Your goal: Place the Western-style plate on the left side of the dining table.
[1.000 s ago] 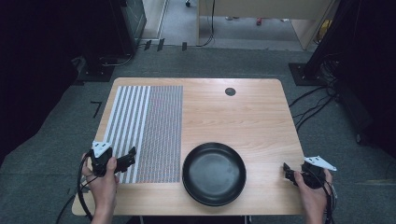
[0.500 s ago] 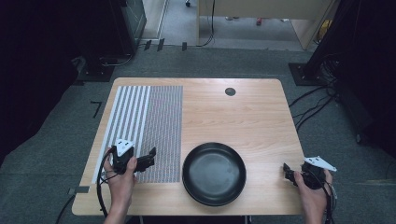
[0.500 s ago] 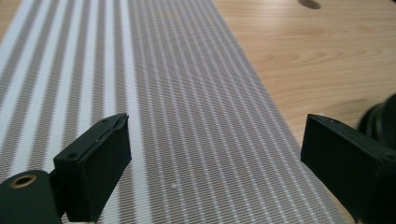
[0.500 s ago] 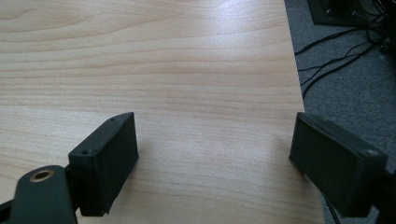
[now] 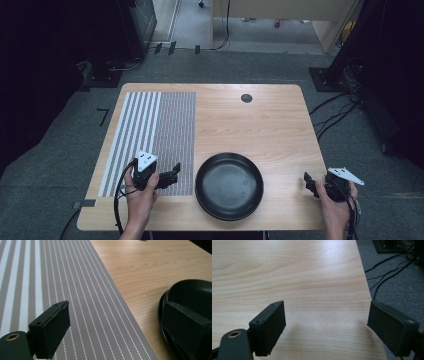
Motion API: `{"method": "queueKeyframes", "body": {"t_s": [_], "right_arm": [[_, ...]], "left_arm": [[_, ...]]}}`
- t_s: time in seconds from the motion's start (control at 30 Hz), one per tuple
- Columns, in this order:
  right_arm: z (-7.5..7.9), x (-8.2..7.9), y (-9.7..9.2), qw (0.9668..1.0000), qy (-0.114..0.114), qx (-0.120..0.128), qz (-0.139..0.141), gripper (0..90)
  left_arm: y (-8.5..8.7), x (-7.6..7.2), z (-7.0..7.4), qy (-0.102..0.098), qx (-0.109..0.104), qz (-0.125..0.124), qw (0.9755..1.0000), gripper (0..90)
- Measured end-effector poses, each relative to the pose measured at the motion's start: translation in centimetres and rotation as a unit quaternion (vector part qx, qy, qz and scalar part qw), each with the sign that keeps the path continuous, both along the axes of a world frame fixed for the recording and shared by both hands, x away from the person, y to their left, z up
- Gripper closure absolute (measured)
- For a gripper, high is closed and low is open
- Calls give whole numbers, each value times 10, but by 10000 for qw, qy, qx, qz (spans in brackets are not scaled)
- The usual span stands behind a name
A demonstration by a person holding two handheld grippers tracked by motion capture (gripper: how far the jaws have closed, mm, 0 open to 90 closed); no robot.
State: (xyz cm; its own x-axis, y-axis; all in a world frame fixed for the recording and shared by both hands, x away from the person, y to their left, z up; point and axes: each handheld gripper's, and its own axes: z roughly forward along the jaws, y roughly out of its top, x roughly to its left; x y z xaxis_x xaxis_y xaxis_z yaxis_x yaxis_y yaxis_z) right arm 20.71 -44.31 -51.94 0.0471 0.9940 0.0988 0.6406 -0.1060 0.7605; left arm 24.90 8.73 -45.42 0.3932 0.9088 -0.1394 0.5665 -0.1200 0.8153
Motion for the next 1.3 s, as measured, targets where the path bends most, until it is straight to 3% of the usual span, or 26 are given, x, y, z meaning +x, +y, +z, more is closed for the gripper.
{"method": "queueKeyframes", "body": {"t_s": [0.17, 0.4, 0.67, 1.07, 1.3], "right_arm": [[10, -2, 4, 9994, -163, 294, 17, 145], [24, -6, 13, 9988, -269, 396, 93, 149], [38, -7, 27, 9972, -437, 525, 317, 155], [51, -5, 57, 9949, -610, 500, 632, 174], [55, -3, 81, 9912, -777, 714, 793, 249]], "left_arm": [[-11, -4, -2, 41, -51, -165, 9998, 84], [-24, -8, -3, -12, 30, -413, 9991, 84], [-29, -10, -4, 41, 16, -517, 9987, 84], [-37, -14, -3, 99, -105, -648, 9978, 84], [-42, -15, -4, 210, -265, -776, 9964, 84]]}}
